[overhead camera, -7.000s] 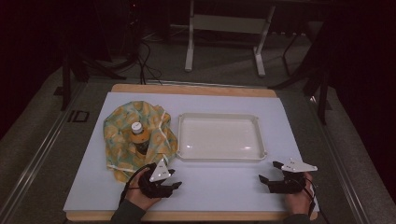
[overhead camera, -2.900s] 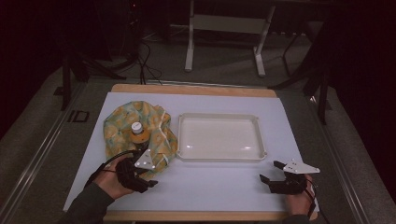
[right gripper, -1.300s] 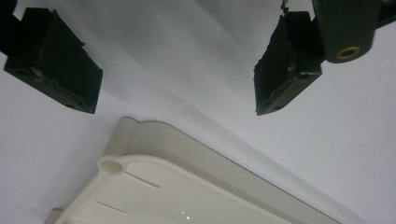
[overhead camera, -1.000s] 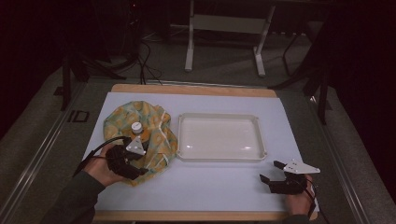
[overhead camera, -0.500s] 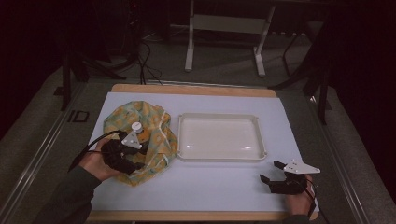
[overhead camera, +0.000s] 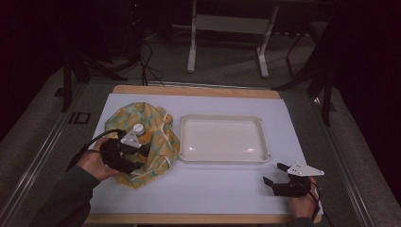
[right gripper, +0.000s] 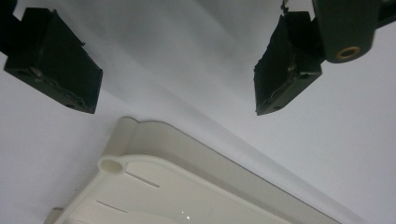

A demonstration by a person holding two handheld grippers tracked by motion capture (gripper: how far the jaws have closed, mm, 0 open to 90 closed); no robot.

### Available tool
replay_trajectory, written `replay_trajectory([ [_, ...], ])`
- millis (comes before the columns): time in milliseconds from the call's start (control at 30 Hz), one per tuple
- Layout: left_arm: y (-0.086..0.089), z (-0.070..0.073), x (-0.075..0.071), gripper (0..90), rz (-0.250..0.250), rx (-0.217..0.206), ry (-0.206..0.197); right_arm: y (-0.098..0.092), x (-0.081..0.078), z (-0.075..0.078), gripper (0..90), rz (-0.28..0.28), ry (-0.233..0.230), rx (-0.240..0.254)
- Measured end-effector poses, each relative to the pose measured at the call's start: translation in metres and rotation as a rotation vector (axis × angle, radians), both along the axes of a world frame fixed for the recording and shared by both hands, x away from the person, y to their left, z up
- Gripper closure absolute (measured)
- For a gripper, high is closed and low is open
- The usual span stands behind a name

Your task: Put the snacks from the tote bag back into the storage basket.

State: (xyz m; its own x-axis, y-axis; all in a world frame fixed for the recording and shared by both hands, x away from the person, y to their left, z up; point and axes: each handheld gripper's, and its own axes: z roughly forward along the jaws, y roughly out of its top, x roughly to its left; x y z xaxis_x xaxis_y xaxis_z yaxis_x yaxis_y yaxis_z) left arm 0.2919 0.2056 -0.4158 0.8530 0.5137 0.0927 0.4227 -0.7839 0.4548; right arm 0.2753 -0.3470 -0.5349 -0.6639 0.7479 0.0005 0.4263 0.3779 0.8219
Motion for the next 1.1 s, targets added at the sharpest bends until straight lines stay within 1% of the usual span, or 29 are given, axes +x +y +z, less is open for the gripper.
replay_trajectory([
  [300,0.002,0.005,0.005,44.9,0.008,0.015,0.006,0.000,0.000,0.000,15.0,0.001,-0.001,0.000],
  [533,0.006,0.006,0.008,45.1,0.026,0.005,0.006,0.000,0.000,0.000,15.0,0.001,-0.001,0.001],
  [733,0.008,0.008,0.010,45.3,0.029,0.015,0.014,0.000,0.000,0.000,15.0,0.000,-0.001,0.001],
  [900,0.009,0.009,0.012,45.3,0.045,0.012,0.022,0.000,0.000,0.000,15.1,0.001,-0.001,0.001],
  [1100,0.010,0.010,0.015,45.3,0.053,0.015,0.027,0.000,0.000,0.000,15.0,0.000,-0.001,0.002],
])
